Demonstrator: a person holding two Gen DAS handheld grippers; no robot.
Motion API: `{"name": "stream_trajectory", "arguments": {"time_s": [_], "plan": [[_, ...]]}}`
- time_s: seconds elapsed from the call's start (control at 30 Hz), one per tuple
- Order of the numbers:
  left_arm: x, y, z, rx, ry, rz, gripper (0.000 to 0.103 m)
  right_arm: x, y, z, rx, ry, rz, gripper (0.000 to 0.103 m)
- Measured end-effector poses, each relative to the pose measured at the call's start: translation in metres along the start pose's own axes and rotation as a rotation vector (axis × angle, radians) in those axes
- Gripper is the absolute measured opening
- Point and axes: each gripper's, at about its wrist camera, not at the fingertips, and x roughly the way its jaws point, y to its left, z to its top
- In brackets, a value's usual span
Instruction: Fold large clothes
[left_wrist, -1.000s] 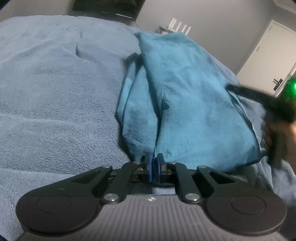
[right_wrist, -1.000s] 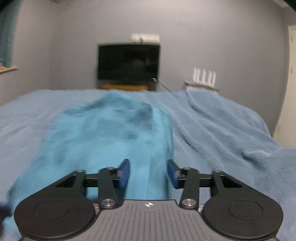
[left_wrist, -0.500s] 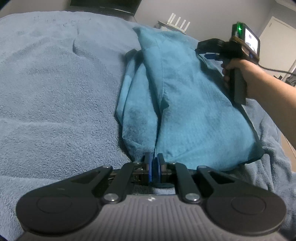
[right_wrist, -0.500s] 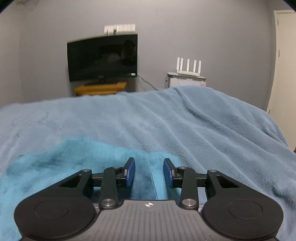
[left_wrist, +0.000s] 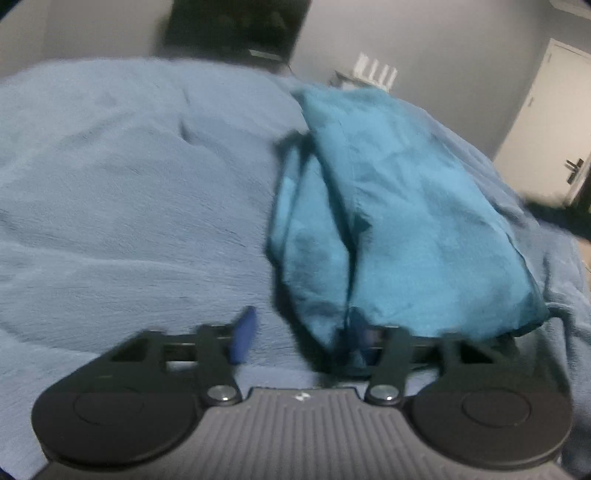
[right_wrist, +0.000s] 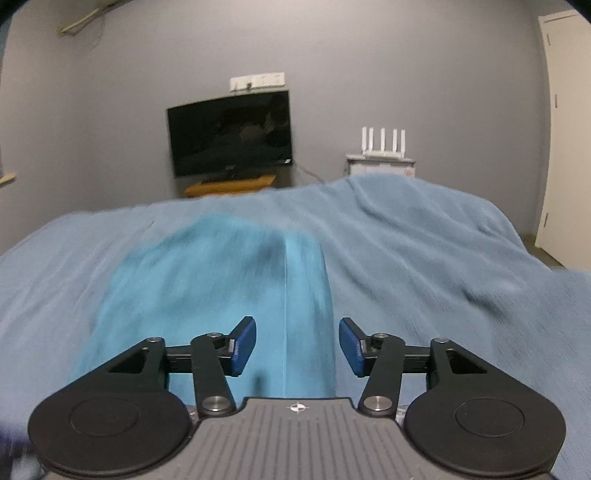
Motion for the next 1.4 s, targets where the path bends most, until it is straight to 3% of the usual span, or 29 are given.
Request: {"name": "stream_trajectory", "arguments": {"time_s": [0.1,0.23,0.43,0.5,0.63,0.67,0.77,0.9,1.03,1.2,1.4], "plan": [[-0.018,0.0,-0.007,0.002,-0.021,0.008,0.061,-0.066,0.0,-0.035,-0.013,0.042,0.005,0.064],[-0.048,-0.01,-0.024,0.05,-0.074,0.046,0.069,-0.125,0.001,-0.077,0.021,0.118,0.056,0.065],[-0.084,-0.032,-0.055,0.093,-0.088,0.061,0.073,-0.164,0.022,-0.129,0.014,0.171,0.117,0.066],[-0.095,-0.041,-0.065,0.123,-0.095,0.084,0.077,-0.166,0.029,-0.142,0.007,0.165,0.127,0.067],[-0.116,-0.058,-0.085,0.188,-0.158,0.15,0.1,-0.156,0.043,-0.16,-0.071,0.148,0.107,0.068],[-0.117,-0.063,-0.088,0.206,-0.175,0.164,0.102,-0.151,0.043,-0.163,-0.065,0.147,0.107,0.069],[-0.109,-0.073,-0.094,0.264,-0.176,0.19,0.102,-0.138,0.047,-0.167,-0.074,0.108,0.078,0.085],[-0.071,-0.082,-0.101,0.308,-0.12,0.227,0.103,-0.123,0.049,-0.173,-0.08,0.096,0.018,0.101],[-0.04,-0.088,-0.106,0.367,-0.067,0.223,0.103,-0.111,0.041,-0.173,-0.049,0.084,-0.011,0.103],[-0.042,-0.096,-0.111,0.404,-0.119,0.191,0.103,-0.106,0.04,-0.176,-0.032,0.06,-0.021,0.103],[-0.049,-0.093,-0.107,0.363,-0.147,0.166,0.103,-0.11,0.045,-0.176,-0.057,0.026,-0.004,0.103]]}}
